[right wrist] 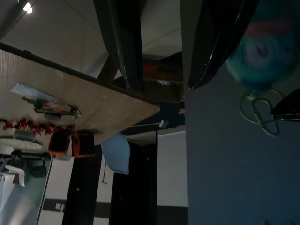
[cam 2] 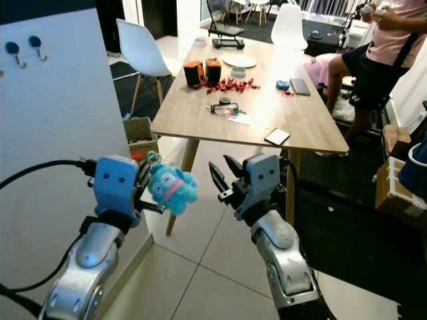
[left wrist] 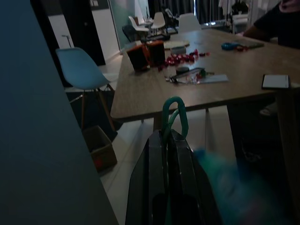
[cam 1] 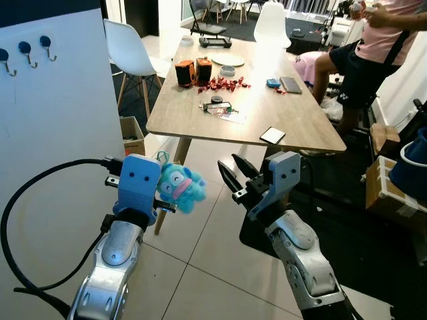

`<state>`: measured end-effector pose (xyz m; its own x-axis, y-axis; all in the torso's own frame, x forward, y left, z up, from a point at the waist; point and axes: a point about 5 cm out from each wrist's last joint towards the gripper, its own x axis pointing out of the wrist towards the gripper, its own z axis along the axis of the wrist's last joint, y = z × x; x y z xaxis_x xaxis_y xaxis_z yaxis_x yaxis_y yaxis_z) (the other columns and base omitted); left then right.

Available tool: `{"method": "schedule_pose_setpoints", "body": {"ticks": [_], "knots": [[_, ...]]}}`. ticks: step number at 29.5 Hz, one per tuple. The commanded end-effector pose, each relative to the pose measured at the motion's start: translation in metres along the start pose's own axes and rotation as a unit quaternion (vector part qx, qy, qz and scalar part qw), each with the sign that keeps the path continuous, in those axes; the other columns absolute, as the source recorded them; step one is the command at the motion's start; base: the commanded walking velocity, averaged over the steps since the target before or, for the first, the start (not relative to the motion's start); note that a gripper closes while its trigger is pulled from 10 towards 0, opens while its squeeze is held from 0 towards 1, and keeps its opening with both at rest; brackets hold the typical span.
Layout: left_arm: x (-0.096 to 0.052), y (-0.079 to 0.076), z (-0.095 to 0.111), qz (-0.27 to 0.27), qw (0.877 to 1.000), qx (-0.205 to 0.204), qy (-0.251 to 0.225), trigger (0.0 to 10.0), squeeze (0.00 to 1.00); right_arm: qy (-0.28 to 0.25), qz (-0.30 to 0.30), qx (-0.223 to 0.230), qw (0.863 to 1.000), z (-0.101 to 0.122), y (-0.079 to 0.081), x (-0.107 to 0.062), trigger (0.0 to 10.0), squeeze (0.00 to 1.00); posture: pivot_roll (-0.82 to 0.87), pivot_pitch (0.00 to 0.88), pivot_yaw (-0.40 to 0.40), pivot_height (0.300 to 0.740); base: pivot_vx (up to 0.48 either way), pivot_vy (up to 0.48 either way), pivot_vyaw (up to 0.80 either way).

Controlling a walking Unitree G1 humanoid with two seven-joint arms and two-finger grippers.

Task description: Hang keys on a hook

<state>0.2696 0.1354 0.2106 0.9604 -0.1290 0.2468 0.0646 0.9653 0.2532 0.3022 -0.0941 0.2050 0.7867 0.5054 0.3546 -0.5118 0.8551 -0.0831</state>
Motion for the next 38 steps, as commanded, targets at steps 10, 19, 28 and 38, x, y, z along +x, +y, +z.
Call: {"method": "schedule_pose_setpoints", "body": {"ticks": [10, 19, 28, 38], "knots": [[-0.0023, -0.0033, 0.0001, -0.003, 1.000, 0.002, 0.000, 10.0, 0.00, 0.006, 0.000, -0.010, 1.000, -0.0009, -0.0013, -0.0018, 10.0, 0.00, 0.15, 0.147, -0.067, 0.740, 0.000, 0.000, 0.00], [-0.0017, -0.0043, -0.0010, -0.003, 1.000, 0.002, 0.001, 10.0, 0.00, 0.008, 0.004, -0.010, 1.000, -0.0014, -0.0003, -0.0010, 10.0, 0.00, 0.15, 0.145, -0.069, 0.740, 0.000, 0.000, 0.62], [-0.0008, -0.0042, -0.0011, -0.004, 1.000, 0.002, 0.000, 10.0, 0.00, 0.007, 0.006, -0.009, 1.000, -0.0013, 0.0014, 0.0000, 10.0, 0.00, 0.14, 0.141, -0.067, 0.740, 0.000, 0.000, 0.79], [-0.0005, -0.0037, -0.0012, -0.005, 1.000, 0.004, 0.000, 10.0, 0.00, 0.006, 0.005, -0.010, 1.000, -0.0008, 0.0012, 0.0006, 10.0, 0.00, 0.14, 0.139, -0.065, 0.740, 0.000, 0.000, 0.79]]}}
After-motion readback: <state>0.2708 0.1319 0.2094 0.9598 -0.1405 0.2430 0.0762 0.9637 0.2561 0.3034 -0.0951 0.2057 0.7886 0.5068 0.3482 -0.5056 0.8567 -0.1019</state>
